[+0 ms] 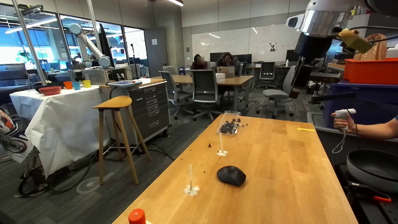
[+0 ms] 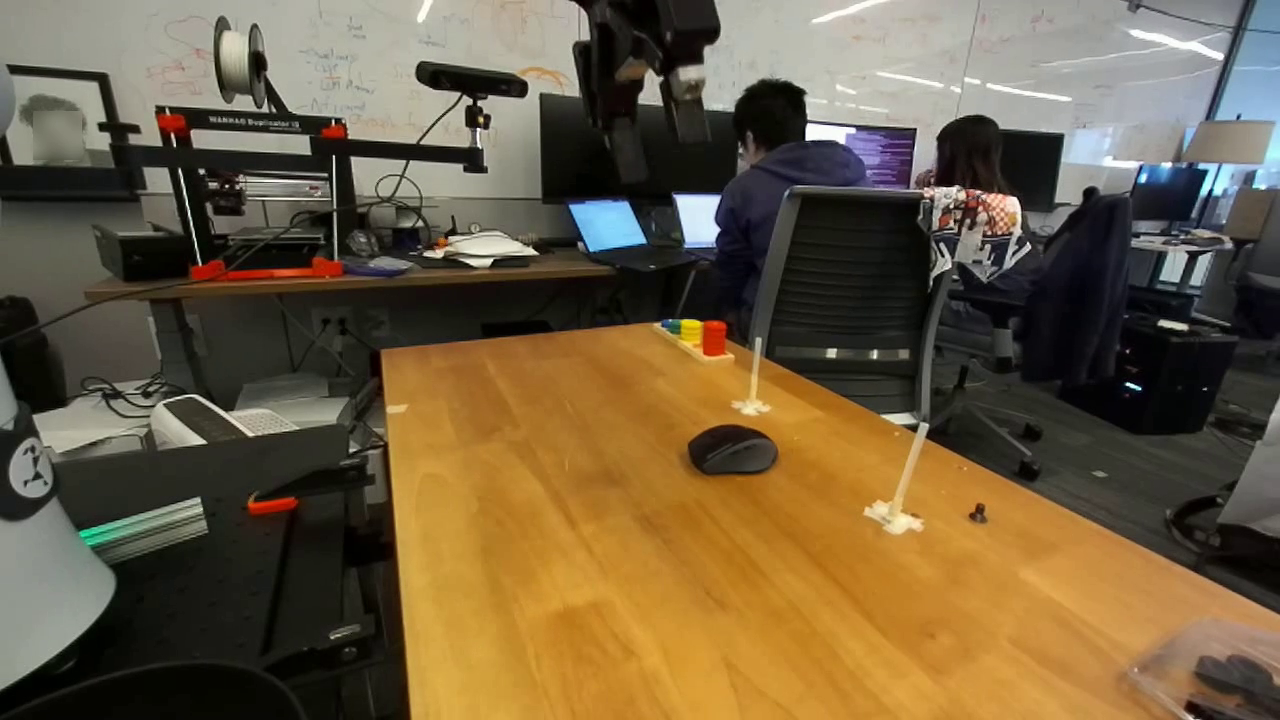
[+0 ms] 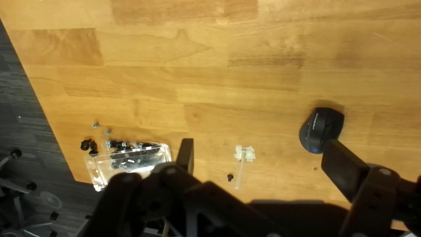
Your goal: Push the left button of the mouse twice
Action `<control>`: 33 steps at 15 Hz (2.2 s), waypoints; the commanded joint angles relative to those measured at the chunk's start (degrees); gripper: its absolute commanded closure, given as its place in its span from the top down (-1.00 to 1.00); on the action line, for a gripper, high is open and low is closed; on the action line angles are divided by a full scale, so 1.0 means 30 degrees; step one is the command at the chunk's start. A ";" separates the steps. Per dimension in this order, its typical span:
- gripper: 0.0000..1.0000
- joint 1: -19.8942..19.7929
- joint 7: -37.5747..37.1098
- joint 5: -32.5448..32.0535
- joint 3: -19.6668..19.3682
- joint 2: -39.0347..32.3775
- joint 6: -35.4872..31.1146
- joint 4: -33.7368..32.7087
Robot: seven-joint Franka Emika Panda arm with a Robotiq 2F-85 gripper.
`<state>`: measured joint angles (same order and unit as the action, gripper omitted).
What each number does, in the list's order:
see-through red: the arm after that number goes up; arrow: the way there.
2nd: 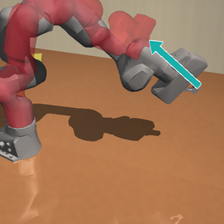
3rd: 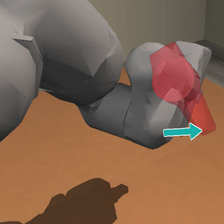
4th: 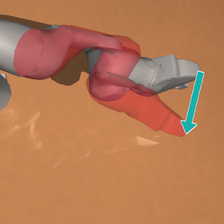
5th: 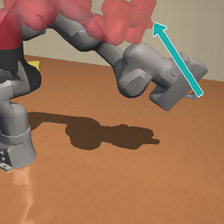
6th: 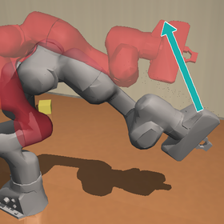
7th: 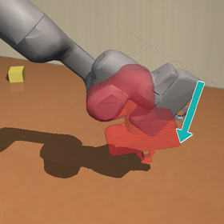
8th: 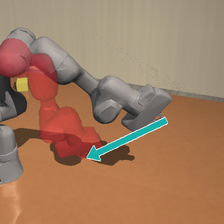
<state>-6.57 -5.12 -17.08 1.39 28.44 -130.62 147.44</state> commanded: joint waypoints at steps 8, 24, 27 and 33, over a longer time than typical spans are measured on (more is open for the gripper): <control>-0.02 0.0368 -0.2560 -0.0957 0.0444 -0.8015 -0.1950 -0.3846; -1.00 0.4486 -0.6297 -0.4037 -0.0544 -1.6286 -0.1250 -0.9435; -1.00 0.5015 -0.6205 -0.3901 -0.0904 -1.7284 -0.1195 -1.0083; -1.00 0.5866 -0.6141 -0.3776 -0.1457 -1.8608 -0.0975 -1.1080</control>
<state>8.80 -22.70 -28.14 -1.40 -25.29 -135.83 117.43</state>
